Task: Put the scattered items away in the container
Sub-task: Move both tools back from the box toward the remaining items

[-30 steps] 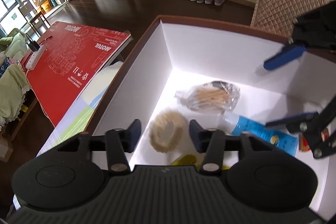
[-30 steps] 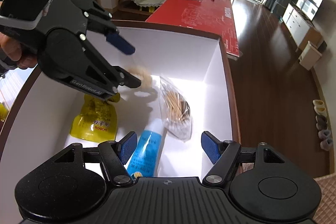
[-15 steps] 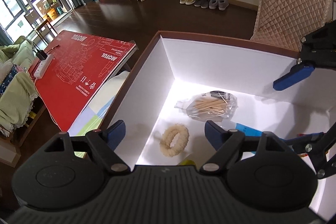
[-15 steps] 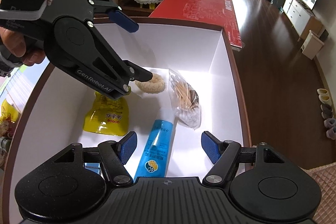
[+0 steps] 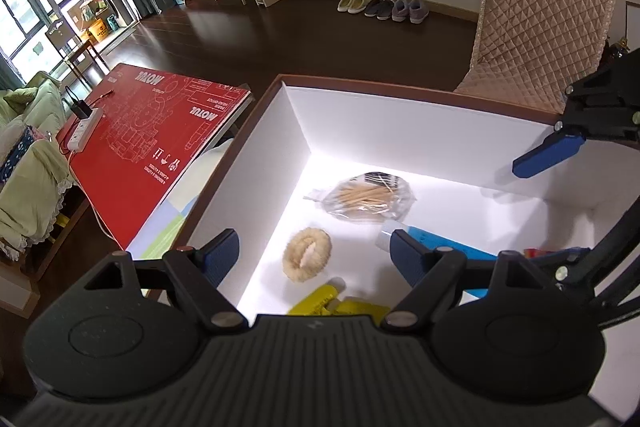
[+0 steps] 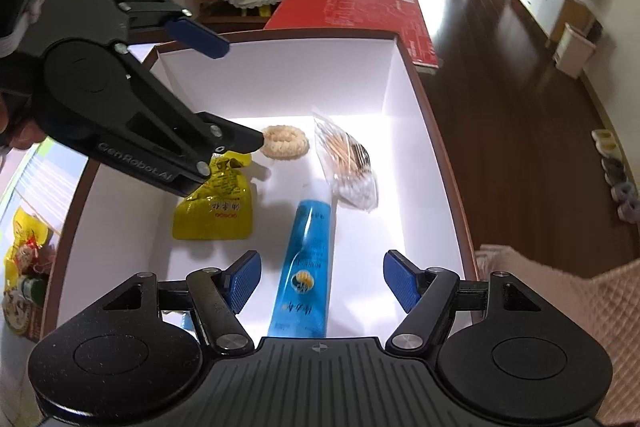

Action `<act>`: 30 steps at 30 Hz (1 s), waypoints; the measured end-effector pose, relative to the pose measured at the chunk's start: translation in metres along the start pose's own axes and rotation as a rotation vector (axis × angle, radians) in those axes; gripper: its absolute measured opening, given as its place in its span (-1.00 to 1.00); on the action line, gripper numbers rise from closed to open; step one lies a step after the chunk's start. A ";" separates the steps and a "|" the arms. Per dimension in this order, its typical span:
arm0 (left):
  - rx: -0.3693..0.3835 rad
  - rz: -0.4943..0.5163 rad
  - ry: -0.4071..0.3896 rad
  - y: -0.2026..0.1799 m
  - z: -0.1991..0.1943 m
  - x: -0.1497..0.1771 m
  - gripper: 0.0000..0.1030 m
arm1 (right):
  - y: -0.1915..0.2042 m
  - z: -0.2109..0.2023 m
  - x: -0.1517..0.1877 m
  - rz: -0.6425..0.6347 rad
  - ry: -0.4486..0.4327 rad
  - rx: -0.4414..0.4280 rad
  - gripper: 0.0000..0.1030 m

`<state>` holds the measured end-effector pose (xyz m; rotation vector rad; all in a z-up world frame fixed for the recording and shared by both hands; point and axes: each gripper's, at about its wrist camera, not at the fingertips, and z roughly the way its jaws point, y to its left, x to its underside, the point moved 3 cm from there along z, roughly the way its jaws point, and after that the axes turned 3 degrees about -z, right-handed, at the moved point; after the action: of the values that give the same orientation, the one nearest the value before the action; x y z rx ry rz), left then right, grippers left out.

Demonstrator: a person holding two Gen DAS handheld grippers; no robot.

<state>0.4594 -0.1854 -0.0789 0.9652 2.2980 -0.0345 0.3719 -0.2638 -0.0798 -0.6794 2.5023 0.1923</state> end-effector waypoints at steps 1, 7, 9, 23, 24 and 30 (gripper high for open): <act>-0.005 -0.002 0.000 -0.002 -0.003 0.000 0.67 | 0.001 -0.003 0.002 0.012 -0.001 0.001 0.38; -0.002 -0.012 -0.010 -0.016 -0.028 0.005 0.74 | 0.004 -0.024 0.017 0.074 -0.011 0.021 0.38; 0.002 -0.009 -0.015 -0.022 -0.037 0.008 0.76 | 0.005 -0.032 0.022 0.095 -0.018 0.028 0.38; -0.015 -0.060 -0.052 -0.051 -0.117 0.048 0.82 | 0.022 -0.105 0.061 0.184 -0.106 0.092 0.95; -0.019 -0.069 -0.055 -0.052 -0.123 0.052 0.82 | 0.024 -0.108 0.064 0.186 -0.110 0.093 0.95; -0.042 -0.110 -0.070 -0.058 -0.156 0.072 0.84 | 0.040 -0.128 0.074 0.186 -0.134 0.098 0.95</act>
<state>0.2988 -0.1421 -0.0078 0.8040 2.2759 -0.0647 0.2383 -0.2953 -0.0110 -0.3816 2.4261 0.1751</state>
